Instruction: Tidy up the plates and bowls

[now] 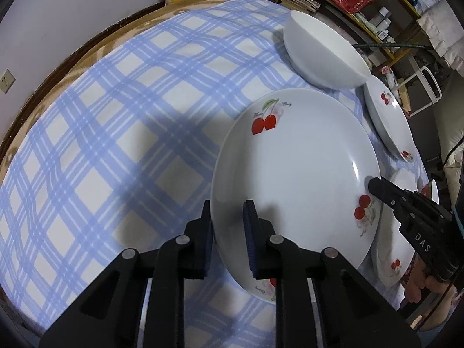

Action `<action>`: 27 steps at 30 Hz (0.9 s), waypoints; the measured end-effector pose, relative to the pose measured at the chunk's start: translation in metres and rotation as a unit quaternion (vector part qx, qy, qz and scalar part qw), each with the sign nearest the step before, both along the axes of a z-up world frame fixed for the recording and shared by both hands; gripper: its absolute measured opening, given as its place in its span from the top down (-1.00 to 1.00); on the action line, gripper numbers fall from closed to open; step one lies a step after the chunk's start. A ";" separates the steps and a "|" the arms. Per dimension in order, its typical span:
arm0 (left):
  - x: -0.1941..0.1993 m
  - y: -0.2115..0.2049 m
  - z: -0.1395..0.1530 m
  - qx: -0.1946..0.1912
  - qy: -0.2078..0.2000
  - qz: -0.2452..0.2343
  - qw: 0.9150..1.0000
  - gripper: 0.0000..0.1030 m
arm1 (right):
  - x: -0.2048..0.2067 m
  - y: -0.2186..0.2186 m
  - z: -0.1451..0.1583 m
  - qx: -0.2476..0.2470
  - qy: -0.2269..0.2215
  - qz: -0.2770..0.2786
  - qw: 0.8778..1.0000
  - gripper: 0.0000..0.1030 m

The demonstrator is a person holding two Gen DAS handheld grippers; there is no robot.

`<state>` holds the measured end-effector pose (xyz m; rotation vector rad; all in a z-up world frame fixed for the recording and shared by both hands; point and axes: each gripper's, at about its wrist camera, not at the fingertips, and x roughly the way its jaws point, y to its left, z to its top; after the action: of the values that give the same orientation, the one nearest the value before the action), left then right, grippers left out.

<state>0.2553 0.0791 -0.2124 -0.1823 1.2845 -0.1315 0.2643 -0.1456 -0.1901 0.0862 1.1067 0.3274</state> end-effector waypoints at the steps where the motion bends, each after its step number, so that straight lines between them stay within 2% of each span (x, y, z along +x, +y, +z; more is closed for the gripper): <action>1: -0.004 -0.001 0.001 0.003 -0.001 -0.001 1.000 0.63 | -0.004 -0.001 0.002 0.001 0.000 -0.001 1.000 0.84; 5: -0.025 -0.002 0.007 -0.004 0.007 -0.010 1.000 0.63 | -0.020 -0.002 0.010 -0.001 0.003 -0.010 1.000 0.84; 11: -0.051 -0.001 0.011 0.006 0.019 -0.007 1.000 0.62 | -0.046 0.002 0.012 -0.003 0.014 -0.014 1.000 0.84; 16: -0.065 0.007 0.005 0.006 0.039 0.011 0.999 0.62 | -0.065 0.011 0.005 -0.012 0.023 -0.017 1.000 0.83; 20: -0.075 0.006 -0.004 0.020 0.059 0.017 0.998 0.61 | -0.077 0.018 -0.006 -0.026 0.037 -0.016 0.999 0.82; 27: -0.080 0.007 -0.013 0.009 0.080 0.016 0.997 0.56 | -0.089 0.022 -0.003 -0.049 0.032 -0.024 0.998 0.82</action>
<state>0.1756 0.0864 -0.2251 -0.2014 1.4405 -0.0797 0.1757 -0.1234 -0.1929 0.0358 1.1808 0.2287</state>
